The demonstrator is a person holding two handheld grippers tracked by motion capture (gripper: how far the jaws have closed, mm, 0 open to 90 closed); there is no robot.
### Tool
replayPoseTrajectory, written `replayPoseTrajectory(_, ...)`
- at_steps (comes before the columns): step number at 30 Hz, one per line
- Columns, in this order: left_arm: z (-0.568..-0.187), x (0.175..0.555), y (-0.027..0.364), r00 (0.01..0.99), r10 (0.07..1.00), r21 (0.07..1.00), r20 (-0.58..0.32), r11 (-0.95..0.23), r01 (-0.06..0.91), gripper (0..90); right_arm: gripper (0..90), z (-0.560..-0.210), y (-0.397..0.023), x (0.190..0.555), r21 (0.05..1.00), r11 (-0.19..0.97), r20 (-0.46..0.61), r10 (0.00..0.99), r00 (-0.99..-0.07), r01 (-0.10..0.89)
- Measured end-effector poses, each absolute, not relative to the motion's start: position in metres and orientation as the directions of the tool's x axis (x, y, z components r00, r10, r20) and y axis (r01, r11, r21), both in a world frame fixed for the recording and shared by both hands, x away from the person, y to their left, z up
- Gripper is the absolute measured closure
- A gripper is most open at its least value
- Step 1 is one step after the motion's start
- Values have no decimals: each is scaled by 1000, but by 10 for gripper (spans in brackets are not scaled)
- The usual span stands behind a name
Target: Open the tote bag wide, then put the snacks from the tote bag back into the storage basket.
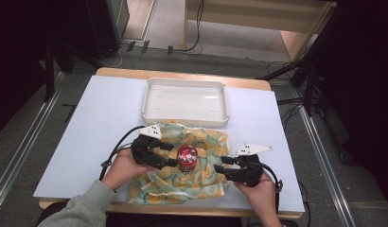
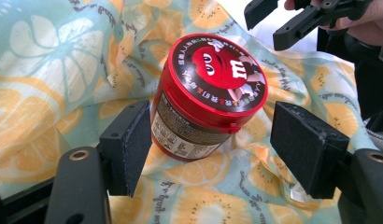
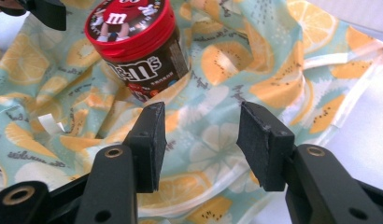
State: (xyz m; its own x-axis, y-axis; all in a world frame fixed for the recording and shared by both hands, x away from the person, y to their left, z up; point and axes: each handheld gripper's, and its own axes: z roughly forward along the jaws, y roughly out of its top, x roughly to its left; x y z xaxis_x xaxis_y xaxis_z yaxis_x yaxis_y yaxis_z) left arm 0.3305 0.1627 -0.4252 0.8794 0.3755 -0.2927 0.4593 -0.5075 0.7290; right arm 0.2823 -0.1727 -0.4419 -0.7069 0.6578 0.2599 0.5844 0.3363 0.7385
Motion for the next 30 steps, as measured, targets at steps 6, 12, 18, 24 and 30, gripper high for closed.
replayPoseTrajectory(6, -428, 331, 160, 880, 366, 730, -302, -505, 461, 275, 526, -444, -173, 283, 725, 340, 265, 666, -697, 600)
replayPoseTrajectory(12, -431, 331, 158, 878, 361, 736, -314, -492, 465, 257, 525, -445, -173, 282, 723, 338, 268, 667, -696, 602)
replayPoseTrajectory(18, -435, 329, 154, 887, 354, 744, -296, -497, 447, 226, 518, -445, -174, 282, 724, 337, 266, 668, -695, 601)
replayPoseTrajectory(24, -441, 329, 150, 892, 357, 731, -278, -524, 438, 220, 513, -445, -174, 283, 723, 332, 271, 670, -691, 606)
replayPoseTrajectory(30, -449, 331, 146, 887, 364, 725, -283, -524, 447, 220, 512, -445, -174, 282, 722, 331, 275, 669, -690, 608)
